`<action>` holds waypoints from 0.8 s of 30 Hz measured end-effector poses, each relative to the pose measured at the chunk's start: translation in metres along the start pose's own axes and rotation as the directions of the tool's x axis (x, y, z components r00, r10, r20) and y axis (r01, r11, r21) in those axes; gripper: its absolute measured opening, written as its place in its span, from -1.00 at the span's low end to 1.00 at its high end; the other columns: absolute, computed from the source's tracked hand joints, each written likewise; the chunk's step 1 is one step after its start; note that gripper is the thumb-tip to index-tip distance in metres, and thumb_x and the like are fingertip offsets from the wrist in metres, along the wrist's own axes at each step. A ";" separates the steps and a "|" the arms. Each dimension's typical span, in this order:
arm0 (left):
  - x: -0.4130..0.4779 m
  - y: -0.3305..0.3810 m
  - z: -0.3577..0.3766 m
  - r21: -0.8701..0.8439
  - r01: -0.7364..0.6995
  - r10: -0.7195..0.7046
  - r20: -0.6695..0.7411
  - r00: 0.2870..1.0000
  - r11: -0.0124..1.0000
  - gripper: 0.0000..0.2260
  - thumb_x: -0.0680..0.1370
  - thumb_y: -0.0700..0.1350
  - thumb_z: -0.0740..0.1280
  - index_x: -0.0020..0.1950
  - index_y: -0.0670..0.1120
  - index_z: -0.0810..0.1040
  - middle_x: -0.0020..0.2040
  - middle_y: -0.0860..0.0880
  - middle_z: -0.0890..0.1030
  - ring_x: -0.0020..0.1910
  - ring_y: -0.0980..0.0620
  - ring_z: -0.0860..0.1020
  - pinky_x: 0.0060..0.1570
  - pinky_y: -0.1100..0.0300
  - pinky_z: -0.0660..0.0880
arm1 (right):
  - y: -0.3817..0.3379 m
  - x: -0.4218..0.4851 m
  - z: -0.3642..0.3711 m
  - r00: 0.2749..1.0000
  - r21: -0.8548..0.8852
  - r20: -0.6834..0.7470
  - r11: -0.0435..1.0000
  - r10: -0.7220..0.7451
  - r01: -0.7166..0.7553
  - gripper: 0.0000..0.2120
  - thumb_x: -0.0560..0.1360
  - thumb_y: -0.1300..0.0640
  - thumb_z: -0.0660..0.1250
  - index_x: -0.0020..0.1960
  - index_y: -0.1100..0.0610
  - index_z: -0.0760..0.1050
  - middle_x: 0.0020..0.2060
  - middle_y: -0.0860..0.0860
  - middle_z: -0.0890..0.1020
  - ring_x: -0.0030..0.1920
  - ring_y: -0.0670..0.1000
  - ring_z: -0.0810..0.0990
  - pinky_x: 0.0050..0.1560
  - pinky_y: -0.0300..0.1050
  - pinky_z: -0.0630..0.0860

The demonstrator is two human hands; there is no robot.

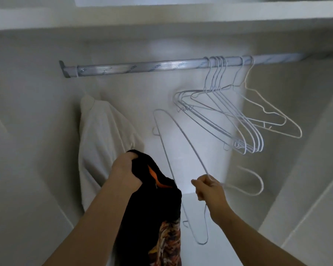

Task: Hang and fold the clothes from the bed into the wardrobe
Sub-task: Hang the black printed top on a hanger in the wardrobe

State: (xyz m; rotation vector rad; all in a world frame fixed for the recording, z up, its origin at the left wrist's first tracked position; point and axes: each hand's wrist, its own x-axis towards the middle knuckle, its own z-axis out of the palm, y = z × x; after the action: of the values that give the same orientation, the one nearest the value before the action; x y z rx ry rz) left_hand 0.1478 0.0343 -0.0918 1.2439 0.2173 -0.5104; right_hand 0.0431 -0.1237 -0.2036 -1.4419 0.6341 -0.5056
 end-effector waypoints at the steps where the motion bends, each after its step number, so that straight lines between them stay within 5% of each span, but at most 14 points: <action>1: -0.003 -0.003 0.000 0.003 0.015 -0.016 0.020 1.000 1.000 -0.70 0.55 -0.32 0.09 -0.38 -0.13 0.34 -0.52 -0.07 0.39 -0.60 0.07 0.39 -0.51 0.26 0.36 | -0.001 -0.004 -0.006 1.000 0.038 -0.027 0.999 0.002 -0.001 -0.74 0.45 0.27 0.36 -0.35 0.17 0.35 -0.57 -0.05 0.36 -0.52 -0.07 0.29 -0.50 -0.29 0.29; 4: -0.021 -0.016 0.006 0.043 0.038 -0.040 0.047 0.998 0.998 -0.70 0.46 -0.34 0.03 -0.46 -0.11 0.22 -0.63 -0.02 0.28 -0.71 0.06 0.28 -0.64 0.42 0.26 | -0.007 -0.017 -0.029 0.995 0.043 -0.099 0.999 -0.017 0.022 -0.71 0.49 0.08 0.35 -0.38 0.13 0.44 -0.61 -0.11 0.30 -0.54 -0.11 0.23 -0.52 -0.32 0.21; 6: -0.033 -0.026 0.014 0.060 0.054 -0.057 0.060 0.997 0.997 -0.73 0.45 -0.33 0.05 -0.44 -0.12 0.23 -0.61 -0.05 0.31 -0.65 0.02 0.32 -0.60 0.36 0.31 | -0.008 -0.028 -0.050 0.987 -0.011 -0.155 0.999 -0.045 0.043 -0.62 0.52 -0.04 0.28 -0.41 0.11 0.48 -0.58 -0.08 0.27 -0.55 -0.13 0.23 -0.47 -0.30 0.22; 9: -0.049 -0.046 0.029 0.102 0.085 -0.090 0.049 0.995 0.991 -0.80 0.50 -0.29 0.18 -0.33 -0.16 0.37 -0.41 -0.09 0.41 -0.42 -0.02 0.39 -0.43 0.15 0.38 | -0.010 -0.049 -0.090 0.969 0.045 -0.243 0.998 -0.035 0.048 -0.53 0.55 -0.01 0.24 -0.49 0.11 0.51 -0.58 -0.04 0.24 -0.57 -0.13 0.22 -0.51 -0.30 0.22; 12: -0.062 -0.070 0.040 0.150 0.062 -0.069 0.038 0.997 0.987 -0.83 0.54 -0.20 0.28 -0.25 -0.19 0.46 -0.30 -0.11 0.46 -0.33 -0.03 0.44 -0.31 0.16 0.44 | -0.012 -0.075 -0.132 0.961 0.138 -0.276 0.989 -0.013 0.053 -0.51 0.56 0.04 0.24 -0.54 0.13 0.47 -0.68 -0.09 0.25 -0.66 -0.17 0.20 -0.65 -0.37 0.16; 17: -0.073 -0.104 0.044 0.231 0.002 -0.011 0.035 0.999 0.973 -0.74 0.56 0.01 0.29 -0.02 -0.20 0.50 -0.06 -0.17 0.52 -0.05 -0.13 0.51 0.15 0.01 0.47 | -0.009 -0.121 -0.184 0.967 0.082 -0.250 0.994 -0.053 0.076 -0.56 0.58 0.08 0.21 -0.46 0.17 0.39 -0.69 -0.10 0.25 -0.66 -0.17 0.19 -0.64 -0.37 0.14; 20: -0.082 -0.121 0.043 0.257 -0.029 0.031 -0.001 1.000 0.966 -0.83 0.56 -0.04 0.29 -0.10 -0.13 0.44 -0.11 -0.14 0.45 -0.12 -0.09 0.46 0.07 0.01 0.47 | -0.007 -0.144 -0.205 0.971 0.086 -0.235 0.994 -0.045 0.066 -0.57 0.58 0.08 0.18 -0.44 0.17 0.35 -0.68 -0.10 0.22 -0.66 -0.17 0.16 -0.64 -0.36 0.12; 24: -0.099 -0.131 0.049 0.353 0.016 -0.036 0.051 0.998 0.936 -0.76 0.49 -0.29 0.27 -0.37 -0.15 0.37 -0.36 -0.10 0.39 -0.40 -0.03 0.39 -0.34 0.17 0.40 | -0.005 -0.166 -0.232 0.971 0.052 -0.232 0.996 -0.055 0.069 -0.57 0.59 0.08 0.18 -0.44 0.18 0.34 -0.67 -0.08 0.20 -0.65 -0.15 0.14 -0.63 -0.34 0.11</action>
State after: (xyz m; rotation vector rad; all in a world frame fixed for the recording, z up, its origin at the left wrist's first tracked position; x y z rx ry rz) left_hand -0.0075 -0.0169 -0.1449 1.5753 0.0957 -0.6254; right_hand -0.2350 -0.1851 -0.1876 -1.3602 0.7531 -0.7435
